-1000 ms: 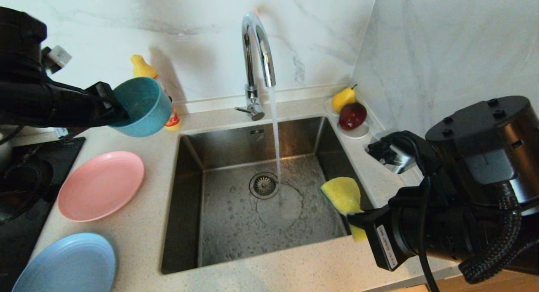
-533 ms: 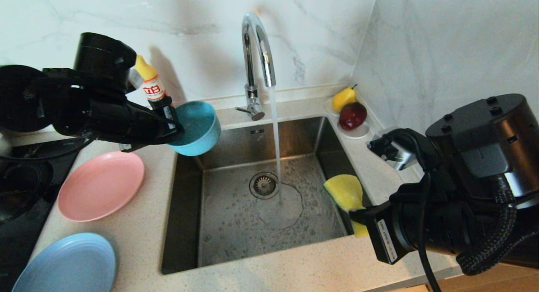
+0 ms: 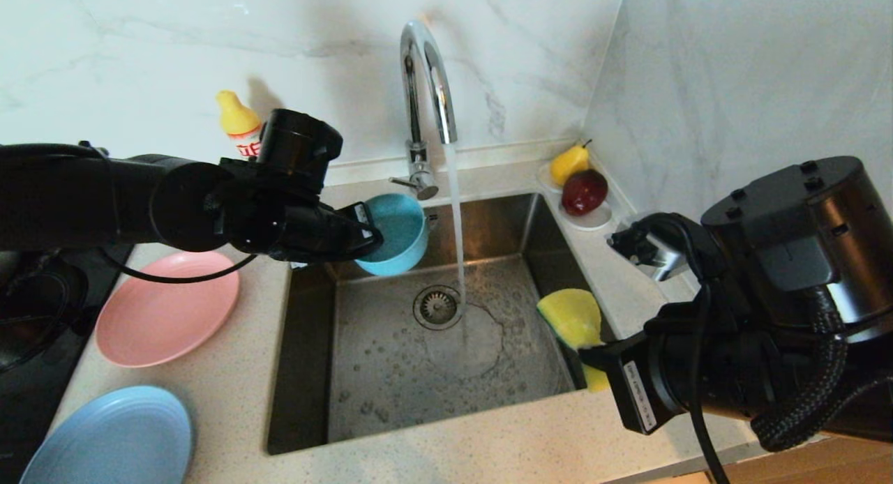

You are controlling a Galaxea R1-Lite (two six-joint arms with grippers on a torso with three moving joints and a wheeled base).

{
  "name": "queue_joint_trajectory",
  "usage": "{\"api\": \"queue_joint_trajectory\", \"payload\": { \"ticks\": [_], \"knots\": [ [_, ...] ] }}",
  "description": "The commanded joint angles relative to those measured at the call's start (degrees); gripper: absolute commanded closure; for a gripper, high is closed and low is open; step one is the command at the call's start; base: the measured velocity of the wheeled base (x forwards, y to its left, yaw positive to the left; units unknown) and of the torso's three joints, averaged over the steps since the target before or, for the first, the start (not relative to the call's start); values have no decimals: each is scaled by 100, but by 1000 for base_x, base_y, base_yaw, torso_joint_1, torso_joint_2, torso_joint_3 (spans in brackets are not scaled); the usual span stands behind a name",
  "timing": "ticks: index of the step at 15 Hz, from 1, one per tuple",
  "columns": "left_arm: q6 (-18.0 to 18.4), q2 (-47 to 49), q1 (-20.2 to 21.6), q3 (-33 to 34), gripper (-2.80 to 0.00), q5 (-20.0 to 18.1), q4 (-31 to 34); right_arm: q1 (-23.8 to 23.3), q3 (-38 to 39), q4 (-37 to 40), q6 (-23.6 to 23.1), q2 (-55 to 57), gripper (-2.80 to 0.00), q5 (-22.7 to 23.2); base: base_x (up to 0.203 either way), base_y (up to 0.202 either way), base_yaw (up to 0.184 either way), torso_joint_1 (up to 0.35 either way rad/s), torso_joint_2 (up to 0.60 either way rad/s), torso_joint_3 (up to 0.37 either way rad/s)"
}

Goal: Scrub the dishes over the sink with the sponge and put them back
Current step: Wash the bowl

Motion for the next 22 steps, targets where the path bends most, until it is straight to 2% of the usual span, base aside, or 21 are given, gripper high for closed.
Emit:
{"api": "queue_joint_trajectory", "payload": {
  "ticks": [1,5,8,11,14,22],
  "knots": [
    [-209,362,-188,-184,0,39,-19,-46,1,10,4,17,0,-5,0,0,0,0,0,0],
    [-437,591,-464,-305,0,34,-125,-104,19,9,-5,12,0,-5,0,0,0,0,0,0],
    [-455,738,-547,-311,0,53,-406,-118,19,9,-12,18,0,4,0,0,0,0,0,0],
    [-455,898,-561,-391,0,106,-455,-142,27,9,-13,18,0,13,0,0,0,0,0,0],
    [-454,1095,-555,-451,0,344,-746,-171,1,9,-13,18,0,21,0,0,0,0,0,0],
    [-473,1111,-552,-549,0,339,-776,-224,19,9,-13,44,0,92,0,0,0,0,0,0]
  ]
}}
